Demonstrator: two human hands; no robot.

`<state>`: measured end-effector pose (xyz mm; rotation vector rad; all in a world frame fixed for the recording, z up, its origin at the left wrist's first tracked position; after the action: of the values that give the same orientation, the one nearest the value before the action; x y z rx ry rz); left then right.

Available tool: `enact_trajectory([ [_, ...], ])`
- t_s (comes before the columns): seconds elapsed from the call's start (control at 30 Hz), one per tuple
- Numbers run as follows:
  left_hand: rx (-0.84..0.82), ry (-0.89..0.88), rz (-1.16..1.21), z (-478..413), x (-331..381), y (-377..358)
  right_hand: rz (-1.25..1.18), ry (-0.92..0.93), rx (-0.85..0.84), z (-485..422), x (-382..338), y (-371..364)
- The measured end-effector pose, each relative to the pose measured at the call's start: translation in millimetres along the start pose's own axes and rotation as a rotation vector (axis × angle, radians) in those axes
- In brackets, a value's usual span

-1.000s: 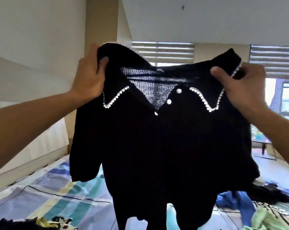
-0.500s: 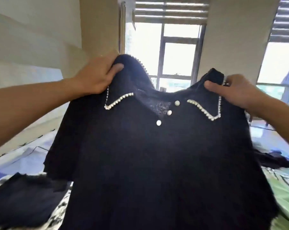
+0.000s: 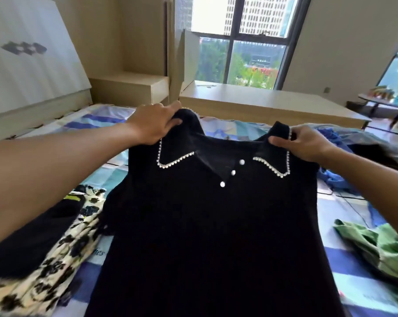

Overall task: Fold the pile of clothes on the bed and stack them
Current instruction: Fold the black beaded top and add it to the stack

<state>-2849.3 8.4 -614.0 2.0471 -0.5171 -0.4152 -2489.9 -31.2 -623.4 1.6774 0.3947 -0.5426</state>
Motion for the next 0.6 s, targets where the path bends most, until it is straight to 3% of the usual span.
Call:
enact_trajectory([
  [0.17, -0.039, 0.253, -0.089, -41, -18, -55, 0.129, -0.044, 0.176, -61, 6, -31],
  [0.23, -0.157, 0.42, -0.103, -40, -15, -87, 0.179, -0.094, 0.13, -71, 18, -59],
  [0.3, -0.251, 0.474, -0.057, -25, 4, -118, 0.198, -0.097, 0.041, -69, 38, -88],
  [0.43, -0.349, 0.27, 0.146, 30, 72, -166, 0.191, -0.208, -0.044, -36, 99, -119],
  [0.6, -0.446, 0.119, 0.29, 62, 145, -196, -0.03, -0.496, 0.052, 17, 185, -111],
])
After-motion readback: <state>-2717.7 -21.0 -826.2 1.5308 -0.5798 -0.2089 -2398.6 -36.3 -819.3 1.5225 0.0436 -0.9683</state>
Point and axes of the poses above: each hand's wrist, its own z-axis away from the middle knuckle, its own y-axis out of the back of the hand, x = y × z, the point moved 4 cm from there along -z, towards the middle knuckle, and after that the axes turned 4 degrees about -y, right-handed, at the moved point
